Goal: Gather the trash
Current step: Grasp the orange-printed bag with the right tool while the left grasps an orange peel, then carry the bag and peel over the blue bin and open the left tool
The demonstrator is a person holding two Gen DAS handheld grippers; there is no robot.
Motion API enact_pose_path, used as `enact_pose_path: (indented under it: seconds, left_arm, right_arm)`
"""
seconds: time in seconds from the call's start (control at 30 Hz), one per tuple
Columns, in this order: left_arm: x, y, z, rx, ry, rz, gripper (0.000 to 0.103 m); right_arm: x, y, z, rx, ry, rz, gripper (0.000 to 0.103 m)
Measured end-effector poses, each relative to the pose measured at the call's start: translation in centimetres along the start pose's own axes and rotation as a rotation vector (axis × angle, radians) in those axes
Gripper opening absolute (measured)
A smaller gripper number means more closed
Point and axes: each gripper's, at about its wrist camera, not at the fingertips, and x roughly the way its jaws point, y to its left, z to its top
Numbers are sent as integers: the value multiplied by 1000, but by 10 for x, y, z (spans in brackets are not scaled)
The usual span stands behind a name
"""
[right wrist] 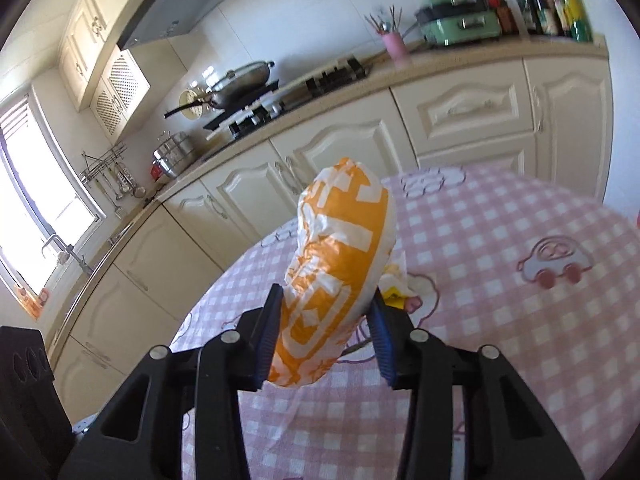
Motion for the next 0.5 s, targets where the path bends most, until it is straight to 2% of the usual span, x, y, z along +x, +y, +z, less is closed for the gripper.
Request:
enact_pose_path:
  seconds: [0.27,0.5]
  left_arm:
    - [-65,23,-9,-64,-117,40,7]
    - [-122,61,-29,-128,-200,130,7]
  right_arm:
    - [-58,48,-7,-134,-108,3,41]
    - [-73,102,-27,-215,-97,76,41]
